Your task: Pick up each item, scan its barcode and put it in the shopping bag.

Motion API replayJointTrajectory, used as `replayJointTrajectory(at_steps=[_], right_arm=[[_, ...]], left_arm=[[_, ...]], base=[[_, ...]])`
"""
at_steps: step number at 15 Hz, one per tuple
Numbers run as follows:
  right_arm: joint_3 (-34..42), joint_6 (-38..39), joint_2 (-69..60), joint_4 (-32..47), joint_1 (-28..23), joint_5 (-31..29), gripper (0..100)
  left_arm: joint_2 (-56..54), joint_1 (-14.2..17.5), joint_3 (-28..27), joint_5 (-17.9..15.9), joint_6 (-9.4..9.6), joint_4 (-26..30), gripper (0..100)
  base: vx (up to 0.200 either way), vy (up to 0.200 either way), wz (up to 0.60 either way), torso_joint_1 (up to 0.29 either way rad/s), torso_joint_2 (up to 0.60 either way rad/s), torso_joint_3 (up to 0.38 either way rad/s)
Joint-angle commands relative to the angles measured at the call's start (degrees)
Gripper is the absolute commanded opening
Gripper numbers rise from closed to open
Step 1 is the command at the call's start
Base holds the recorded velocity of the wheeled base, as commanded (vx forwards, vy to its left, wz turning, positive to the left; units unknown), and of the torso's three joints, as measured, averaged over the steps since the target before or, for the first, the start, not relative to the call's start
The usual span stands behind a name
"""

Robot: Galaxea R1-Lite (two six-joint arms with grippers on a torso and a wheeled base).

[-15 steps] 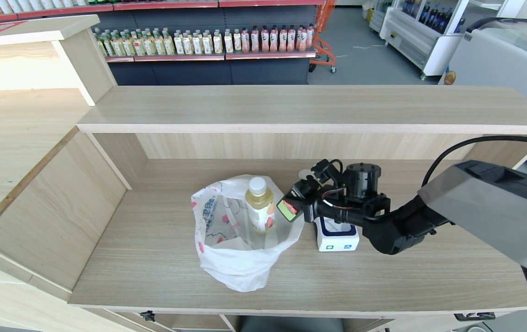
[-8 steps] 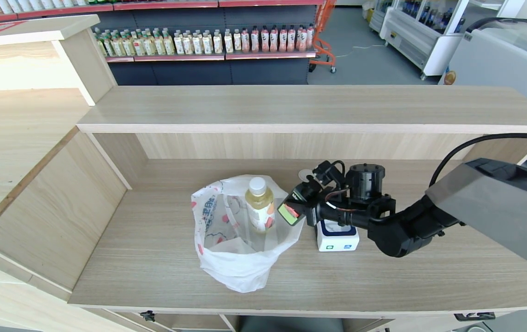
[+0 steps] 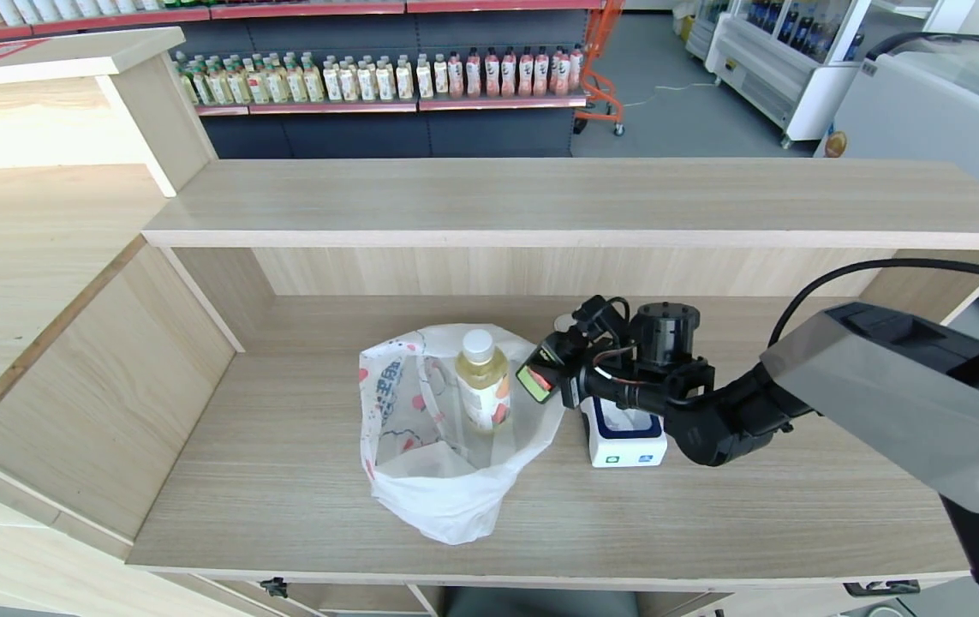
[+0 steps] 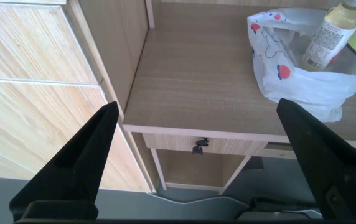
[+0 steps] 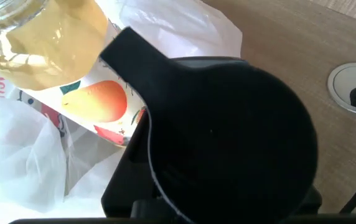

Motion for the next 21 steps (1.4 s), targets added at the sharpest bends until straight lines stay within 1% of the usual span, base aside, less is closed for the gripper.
replayJointTrajectory(at_steps=[1,8,11,12,17,21], right_arm=[[-1.4,-0.1,2.1,-0.1,0.6,0.0,0],[-1.9,-4.5,3.7,-0.3,0.8,-0.1,0],[-2.0,-5.0,3.8,-0.3,0.8,-0.1,0],[-2.0,-5.0,3.9,-0.3,0.9,-0.1,100],[-2.0,-4.6,1.4,-0.3,1.7,0.1,100],[0.2,-4.5,-3.3,-0.3,1.4,0.2,100]], left_arm=[[0.0,0.0,0.0,0.0,-0.03,0.0,100],[0.0,0.0,0.0,0.0,-0.03,0.0,100],[0.0,0.0,0.0,0.0,-0.03,0.0,100],[0.0,0.0,0.0,0.0,-0.03,0.0,100],[0.0,0.0,0.0,0.0,-0.03,0.0,100],[0.0,0.0,0.0,0.0,-0.03,0.0,100]], base=[[0.0,0.0,0.0,0.0,0.0,0.0],[0.0,0.0,0.0,0.0,0.0,0.0],[0.0,0.0,0.0,0.0,0.0,0.0],[0.0,0.0,0.0,0.0,0.0,0.0],[0.0,0.0,0.0,0.0,0.0,0.0],[0.0,0.0,0.0,0.0,0.0,0.0]])
